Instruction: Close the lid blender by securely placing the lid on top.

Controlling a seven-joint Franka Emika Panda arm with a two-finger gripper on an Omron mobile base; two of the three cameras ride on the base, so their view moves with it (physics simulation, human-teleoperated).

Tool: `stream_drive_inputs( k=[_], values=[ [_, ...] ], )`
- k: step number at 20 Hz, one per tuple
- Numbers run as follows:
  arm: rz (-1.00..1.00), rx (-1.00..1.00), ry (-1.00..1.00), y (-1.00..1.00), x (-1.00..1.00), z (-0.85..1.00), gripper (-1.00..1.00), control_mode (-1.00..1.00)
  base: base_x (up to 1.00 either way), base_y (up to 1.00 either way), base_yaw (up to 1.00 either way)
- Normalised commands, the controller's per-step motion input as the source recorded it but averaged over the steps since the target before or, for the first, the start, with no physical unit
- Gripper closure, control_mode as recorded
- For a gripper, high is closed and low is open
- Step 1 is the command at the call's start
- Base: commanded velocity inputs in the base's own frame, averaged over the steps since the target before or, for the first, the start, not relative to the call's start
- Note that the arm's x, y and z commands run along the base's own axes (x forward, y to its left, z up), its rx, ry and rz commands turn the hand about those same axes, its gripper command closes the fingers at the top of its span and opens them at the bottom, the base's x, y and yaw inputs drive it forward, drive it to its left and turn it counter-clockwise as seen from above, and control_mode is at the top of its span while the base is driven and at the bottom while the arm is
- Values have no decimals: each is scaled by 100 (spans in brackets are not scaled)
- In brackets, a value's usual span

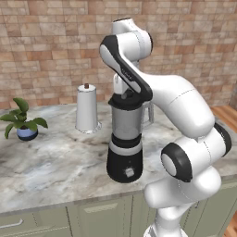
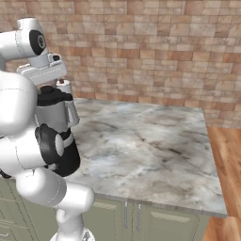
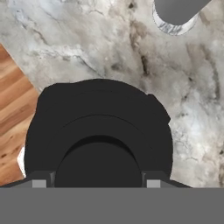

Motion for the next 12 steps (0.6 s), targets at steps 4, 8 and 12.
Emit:
stream_drive_inputs(
  k=[4,8,12],
  values=[
    [0,0,2,0,0,-6,100,-100,0,0,0],
    [0,0,11,-5,0,-1,100,-100,0,0,0],
    [1,0,5,0,0,-20,100,-100,0,0,0]
  ],
)
